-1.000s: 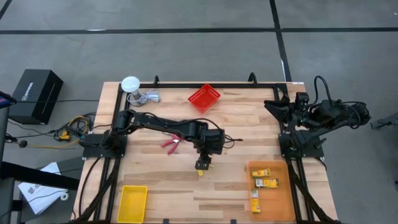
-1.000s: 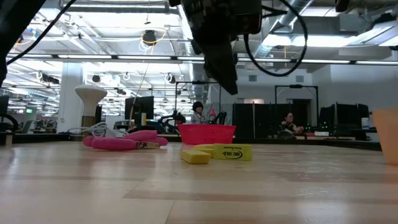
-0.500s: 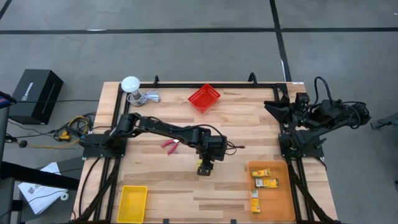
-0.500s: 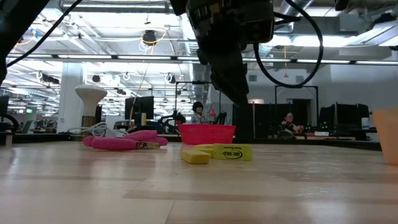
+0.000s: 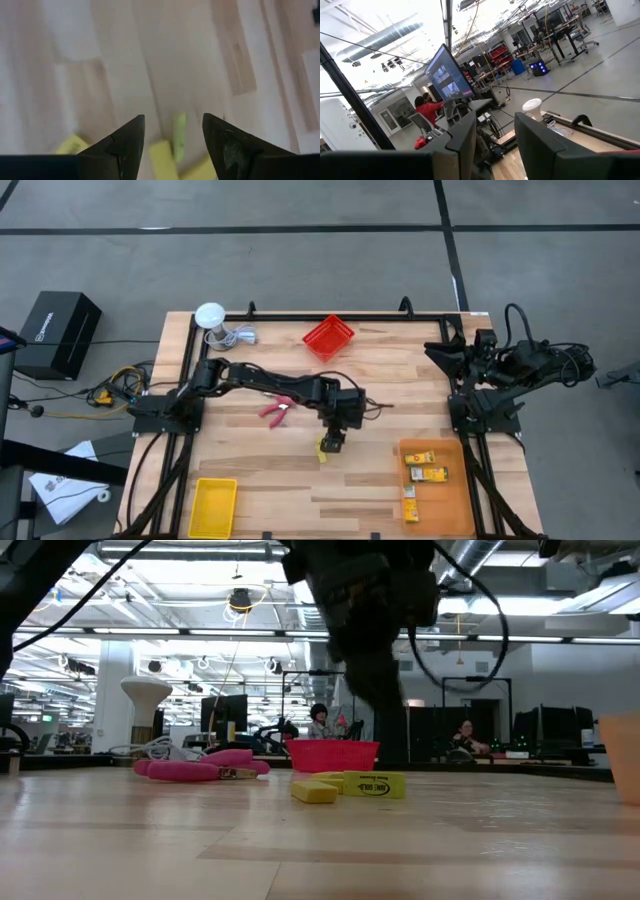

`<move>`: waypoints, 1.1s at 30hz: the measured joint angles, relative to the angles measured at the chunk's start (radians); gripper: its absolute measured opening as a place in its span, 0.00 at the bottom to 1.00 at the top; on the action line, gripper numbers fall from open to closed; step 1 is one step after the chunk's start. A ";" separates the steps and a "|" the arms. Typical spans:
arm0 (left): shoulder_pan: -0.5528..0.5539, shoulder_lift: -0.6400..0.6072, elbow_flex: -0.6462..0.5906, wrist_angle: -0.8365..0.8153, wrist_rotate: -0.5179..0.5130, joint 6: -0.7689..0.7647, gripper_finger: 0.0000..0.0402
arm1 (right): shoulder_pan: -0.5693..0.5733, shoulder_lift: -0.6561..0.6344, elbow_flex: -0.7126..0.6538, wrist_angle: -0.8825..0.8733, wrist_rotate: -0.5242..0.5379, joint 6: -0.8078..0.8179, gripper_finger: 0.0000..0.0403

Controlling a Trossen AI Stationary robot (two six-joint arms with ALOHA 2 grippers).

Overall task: Pick & Place School Supplies
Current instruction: Put the yellow eraser into the yellow bin

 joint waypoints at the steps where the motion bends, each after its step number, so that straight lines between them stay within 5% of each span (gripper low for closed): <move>1: -0.004 0.000 -0.014 -0.005 0.009 0.000 0.48 | 0.000 0.000 0.000 -0.001 0.000 0.000 0.31; 10: -0.059 0.000 -0.126 0.037 0.016 -0.031 0.48 | 0.000 0.000 0.000 -0.005 -0.004 -0.010 0.31; 33: -0.064 -0.018 -0.128 0.077 -0.044 -0.053 0.48 | 0.000 0.000 0.000 -0.003 0.001 -0.024 0.31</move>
